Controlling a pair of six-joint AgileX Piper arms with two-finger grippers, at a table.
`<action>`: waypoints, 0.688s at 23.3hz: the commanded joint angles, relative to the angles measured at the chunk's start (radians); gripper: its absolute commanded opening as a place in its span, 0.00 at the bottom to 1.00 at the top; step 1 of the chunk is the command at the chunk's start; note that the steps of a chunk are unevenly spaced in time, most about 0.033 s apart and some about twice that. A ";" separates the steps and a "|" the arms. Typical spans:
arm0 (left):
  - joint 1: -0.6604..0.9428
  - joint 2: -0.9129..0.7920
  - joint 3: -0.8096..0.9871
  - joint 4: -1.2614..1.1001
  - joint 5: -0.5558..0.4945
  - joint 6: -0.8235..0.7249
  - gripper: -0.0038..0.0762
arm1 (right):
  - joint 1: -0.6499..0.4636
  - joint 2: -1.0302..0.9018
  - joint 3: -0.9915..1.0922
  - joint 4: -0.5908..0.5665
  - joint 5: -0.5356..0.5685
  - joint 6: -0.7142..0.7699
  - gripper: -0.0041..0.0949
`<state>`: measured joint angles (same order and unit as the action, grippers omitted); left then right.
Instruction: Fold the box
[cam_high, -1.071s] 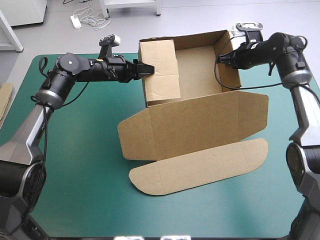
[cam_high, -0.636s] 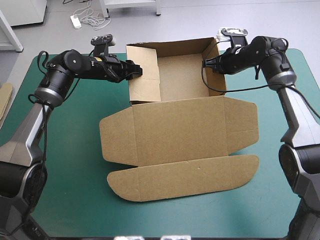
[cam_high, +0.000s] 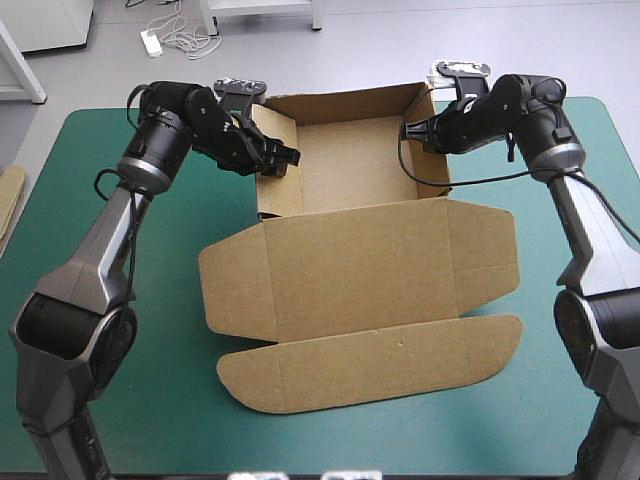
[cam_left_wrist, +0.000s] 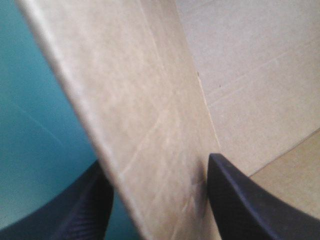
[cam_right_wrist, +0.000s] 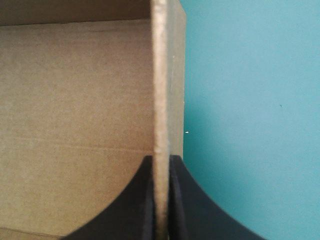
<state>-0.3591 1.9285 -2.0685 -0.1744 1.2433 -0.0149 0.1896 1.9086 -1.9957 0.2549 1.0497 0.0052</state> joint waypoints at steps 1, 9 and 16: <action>-0.028 -0.045 -0.035 -0.002 0.035 -0.022 0.53 | -0.002 -0.060 -0.030 0.026 -0.039 0.016 0.03; -0.044 -0.002 -0.042 0.188 0.048 -0.094 0.22 | -0.002 -0.058 -0.030 0.007 0.007 0.020 0.03; -0.051 0.045 -0.042 0.219 0.048 -0.081 0.04 | 0.083 0.006 -0.030 -0.144 0.085 0.030 0.04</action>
<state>-0.4025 2.0226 -2.0776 0.0265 1.2484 -0.1184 0.2426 1.9498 -1.9957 0.1361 1.1388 0.0532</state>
